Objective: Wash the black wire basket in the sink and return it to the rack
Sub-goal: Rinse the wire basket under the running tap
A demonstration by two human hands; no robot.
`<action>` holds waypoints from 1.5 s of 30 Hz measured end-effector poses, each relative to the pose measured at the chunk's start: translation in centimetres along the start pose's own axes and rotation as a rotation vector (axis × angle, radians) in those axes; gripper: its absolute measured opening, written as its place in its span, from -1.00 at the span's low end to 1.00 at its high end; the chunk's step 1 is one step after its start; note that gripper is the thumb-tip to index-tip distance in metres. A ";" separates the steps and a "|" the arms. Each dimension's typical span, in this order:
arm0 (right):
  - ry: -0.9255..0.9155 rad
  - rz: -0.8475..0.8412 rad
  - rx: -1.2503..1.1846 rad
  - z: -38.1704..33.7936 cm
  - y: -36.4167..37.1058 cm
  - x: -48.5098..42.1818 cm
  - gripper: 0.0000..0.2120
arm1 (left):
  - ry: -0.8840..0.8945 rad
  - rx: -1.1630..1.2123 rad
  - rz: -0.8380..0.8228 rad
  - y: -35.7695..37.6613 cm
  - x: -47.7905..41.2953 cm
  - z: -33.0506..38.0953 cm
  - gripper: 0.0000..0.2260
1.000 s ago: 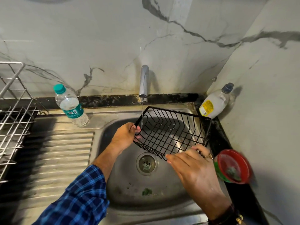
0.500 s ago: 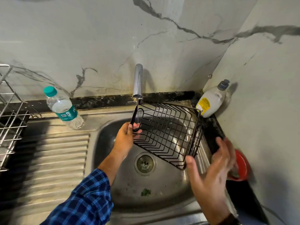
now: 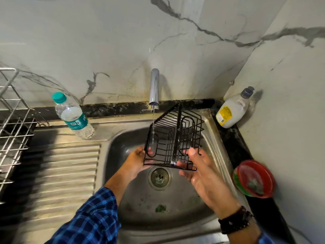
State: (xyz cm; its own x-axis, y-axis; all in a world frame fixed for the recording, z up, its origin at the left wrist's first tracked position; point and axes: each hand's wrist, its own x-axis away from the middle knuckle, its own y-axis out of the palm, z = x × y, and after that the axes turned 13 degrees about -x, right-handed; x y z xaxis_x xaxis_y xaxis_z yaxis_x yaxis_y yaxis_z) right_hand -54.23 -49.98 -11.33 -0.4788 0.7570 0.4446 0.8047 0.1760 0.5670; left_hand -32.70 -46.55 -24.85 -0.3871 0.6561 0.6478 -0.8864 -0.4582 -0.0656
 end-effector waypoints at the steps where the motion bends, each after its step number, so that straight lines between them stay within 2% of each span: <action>1: 0.011 0.016 -0.011 0.0 0.6 -0.2 -0.56 | -0.044 -0.039 0.001 0.0 0.2 -0.3 -0.78; 3: 0.035 0.055 0.012 0.1 1.6 -0.9 -0.65 | -0.109 -0.056 0.010 -0.1 0.5 -1.0 -0.77; 8: 0.115 0.126 0.068 0.6 4.3 -3.1 -0.72 | -0.185 -0.101 0.005 -1.3 1.8 -1.8 -0.72; 16: 0.214 0.208 0.122 1.0 6.6 -6.0 -0.57 | -0.239 -0.117 0.042 -3.8 2.6 -3.5 -0.76; 19: 0.217 0.199 0.148 1.3 7.3 -6.7 -0.59 | -0.215 -0.161 -0.001 -3.9 3.6 -2.9 -0.76; 23: 0.190 0.210 0.152 0.9 7.6 -7.4 -0.67 | -0.053 -0.253 -0.063 -4.2 5.2 -2.0 -0.58; 26: 0.177 0.242 0.112 0.3 7.4 -8.0 -0.71 | 0.272 -0.410 -0.007 -4.5 5.7 -2.4 -0.53; 28: 0.184 0.248 0.108 -0.1 7.3 -8.3 -0.74 | 0.460 -0.518 0.027 -4.4 5.8 -2.9 -0.63; 31: 0.254 0.251 0.113 -0.1 6.9 -8.4 -0.67 | 0.570 -0.535 0.123 -3.6 6.3 -2.5 -0.77; 33: 0.316 0.228 0.138 -0.1 6.5 -8.4 -0.58 | 0.587 -0.499 0.174 -3.1 6.6 -2.3 -0.68; 36: 0.349 0.163 0.197 -0.7 5.8 -8.3 -0.55 | 0.617 -0.536 0.247 -2.9 6.9 -2.0 -0.64; 39: 0.178 0.162 0.529 -1.4 5.5 -8.2 -0.66 | 0.647 -0.499 0.269 -2.8 7.7 -1.0 -0.67; 41: -0.107 0.158 0.809 -1.6 5.7 -8.6 -0.67 | 0.639 -0.494 0.270 -2.6 8.4 -0.1 -0.68; 43: -0.462 0.041 1.060 -1.6 6.6 -9.4 -0.62 | 0.621 -0.506 0.258 -2.4 8.9 0.6 -0.72; 45: -0.669 -0.149 1.273 -1.5 7.9 -10.4 -0.63 | 0.596 -0.514 0.262 -2.3 9.2 1.2 -0.73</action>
State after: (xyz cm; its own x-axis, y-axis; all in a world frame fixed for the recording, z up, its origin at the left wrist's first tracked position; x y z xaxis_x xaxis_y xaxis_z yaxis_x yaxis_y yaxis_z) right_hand -43.40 -57.40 -10.42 -0.6209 0.7661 -0.1661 0.6939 0.4386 -0.5711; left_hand -33.95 -40.17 -17.84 -0.5385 0.8403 0.0625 -0.6986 -0.4039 -0.5906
